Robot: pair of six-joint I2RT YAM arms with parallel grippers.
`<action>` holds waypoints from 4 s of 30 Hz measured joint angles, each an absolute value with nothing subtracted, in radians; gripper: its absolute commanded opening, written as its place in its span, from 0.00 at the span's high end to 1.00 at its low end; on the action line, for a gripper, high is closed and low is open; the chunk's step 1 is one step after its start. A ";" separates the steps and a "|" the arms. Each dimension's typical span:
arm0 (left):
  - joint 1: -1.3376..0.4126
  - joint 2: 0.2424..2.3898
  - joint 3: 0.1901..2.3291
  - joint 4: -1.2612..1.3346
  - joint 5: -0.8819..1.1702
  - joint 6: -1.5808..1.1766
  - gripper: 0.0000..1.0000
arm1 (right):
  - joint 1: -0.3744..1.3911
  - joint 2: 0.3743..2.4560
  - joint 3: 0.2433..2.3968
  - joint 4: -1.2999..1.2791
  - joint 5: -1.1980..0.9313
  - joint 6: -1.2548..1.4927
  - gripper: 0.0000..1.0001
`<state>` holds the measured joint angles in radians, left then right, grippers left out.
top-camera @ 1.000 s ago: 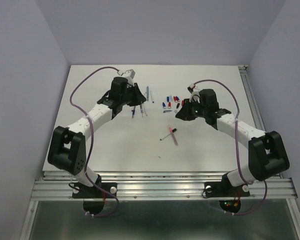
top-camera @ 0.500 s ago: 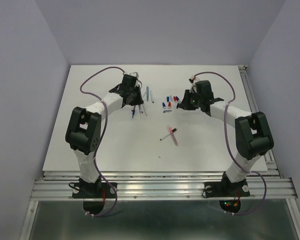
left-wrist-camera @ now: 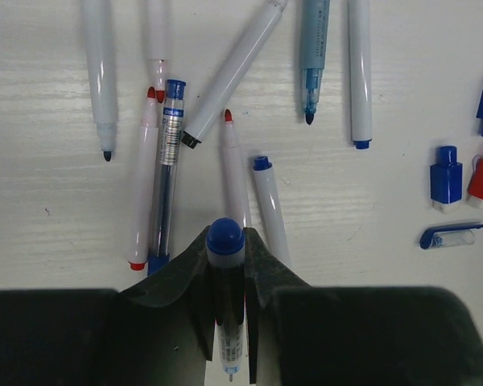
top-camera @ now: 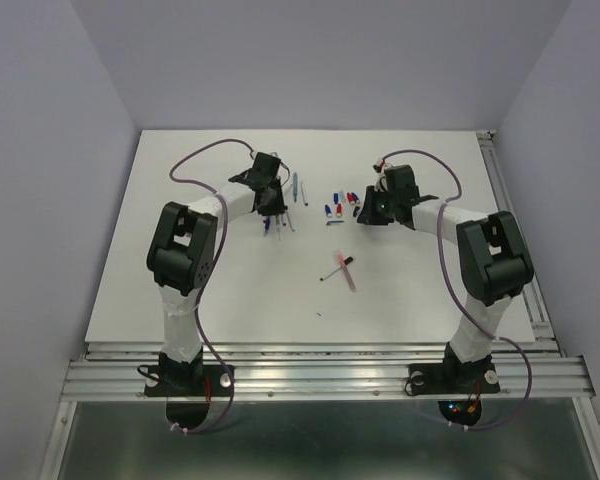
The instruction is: Open the pen caps
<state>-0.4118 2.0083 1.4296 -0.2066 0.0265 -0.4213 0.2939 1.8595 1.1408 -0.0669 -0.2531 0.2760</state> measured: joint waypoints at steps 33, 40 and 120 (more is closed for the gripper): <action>-0.448 1.908 1.463 -0.277 0.060 -0.406 0.04 | 0.295 1.574 1.091 -0.181 -0.314 0.310 0.00; -0.471 1.676 1.351 -0.231 0.141 -0.408 0.01 | 0.372 1.413 0.966 -0.253 -0.280 0.274 0.00; -0.552 1.399 0.911 0.192 0.414 -0.678 1.00 | 0.670 1.413 0.885 0.060 -0.400 0.536 0.97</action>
<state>-0.5522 1.3987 0.9112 0.1921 0.4145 -0.6777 0.6697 1.4132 0.8848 0.0601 -0.4000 0.5358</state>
